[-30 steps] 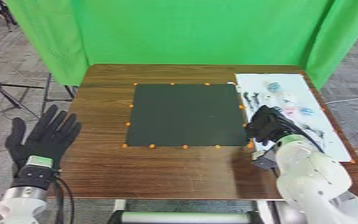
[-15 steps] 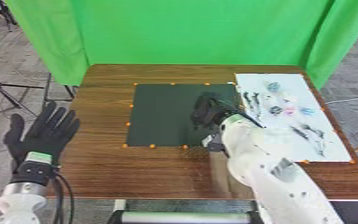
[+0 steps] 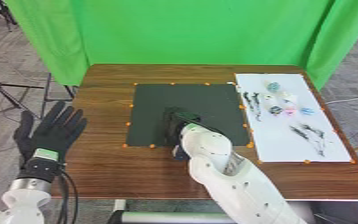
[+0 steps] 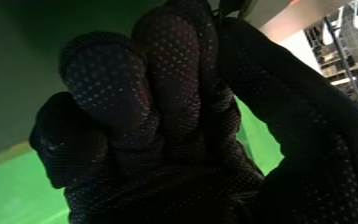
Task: Arrange flowers
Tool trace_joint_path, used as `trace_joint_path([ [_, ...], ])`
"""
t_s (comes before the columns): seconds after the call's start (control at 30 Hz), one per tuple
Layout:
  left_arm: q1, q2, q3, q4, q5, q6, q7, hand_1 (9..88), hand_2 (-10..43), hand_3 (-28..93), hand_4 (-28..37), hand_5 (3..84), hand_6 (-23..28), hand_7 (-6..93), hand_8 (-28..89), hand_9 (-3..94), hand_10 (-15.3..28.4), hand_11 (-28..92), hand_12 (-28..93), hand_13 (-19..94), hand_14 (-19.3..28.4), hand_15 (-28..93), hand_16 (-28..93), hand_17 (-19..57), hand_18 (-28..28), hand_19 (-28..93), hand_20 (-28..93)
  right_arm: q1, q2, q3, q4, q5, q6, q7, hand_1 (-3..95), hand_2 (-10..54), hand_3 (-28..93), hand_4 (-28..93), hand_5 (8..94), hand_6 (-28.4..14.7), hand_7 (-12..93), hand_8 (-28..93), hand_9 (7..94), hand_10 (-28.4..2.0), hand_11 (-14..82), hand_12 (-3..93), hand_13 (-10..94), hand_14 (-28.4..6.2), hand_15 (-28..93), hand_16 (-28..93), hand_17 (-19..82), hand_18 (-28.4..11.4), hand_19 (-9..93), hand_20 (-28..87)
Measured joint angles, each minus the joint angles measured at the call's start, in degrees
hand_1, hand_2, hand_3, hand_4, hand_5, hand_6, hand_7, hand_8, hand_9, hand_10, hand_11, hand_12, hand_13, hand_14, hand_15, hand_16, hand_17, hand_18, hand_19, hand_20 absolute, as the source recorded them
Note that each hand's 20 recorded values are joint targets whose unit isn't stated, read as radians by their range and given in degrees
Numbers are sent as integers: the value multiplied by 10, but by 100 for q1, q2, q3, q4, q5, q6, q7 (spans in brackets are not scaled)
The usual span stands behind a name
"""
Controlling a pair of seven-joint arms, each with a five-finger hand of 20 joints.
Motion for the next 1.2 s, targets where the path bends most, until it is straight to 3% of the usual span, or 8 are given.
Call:
trace_joint_path([
  [0.33,-263,80,163,70,3,31,-63,253,126,724,-283,370,75,129,-91,354,157,243,115,257,159,367,-96,-22,111,344,59,195,-514,-104,557,-220,-108,62,403,-86,813,24,777,-22,435,239,894,-109,353,397,864,-89,509,332,605,-165,932,445],
  [0.6,-294,104,248,70,3,31,-57,253,126,724,-283,371,74,129,-92,354,158,243,115,257,159,368,-97,-22,111,345,60,294,-601,-198,732,-509,-111,8,401,-85,803,7,779,-23,432,232,892,-110,357,391,864,-88,509,333,605,-166,932,447],
  [0.77,-333,98,265,101,6,31,-126,253,126,724,-283,370,75,131,-92,354,158,245,116,257,159,369,-96,-24,113,347,60,286,-646,-179,751,-520,-121,82,404,-94,761,-69,758,-23,435,222,866,-125,388,318,833,-98,514,326,579,-176,932,444],
  [0.97,-356,100,274,110,20,56,-166,252,127,725,-283,372,76,136,-91,356,157,250,117,256,161,375,-94,-27,116,352,61,285,-741,-83,688,-500,-467,227,375,-95,733,-116,735,-24,444,211,851,-129,383,310,817,-104,516,315,563,-184,932,437],
  [1.2,-357,104,274,106,76,196,-209,252,128,725,-283,374,76,140,-93,355,157,252,116,257,161,379,-95,-28,117,354,61,285,-740,-106,600,-464,-509,349,303,-95,751,-168,742,-38,447,8,844,-134,379,305,811,-107,518,306,558,-188,932,429],
])
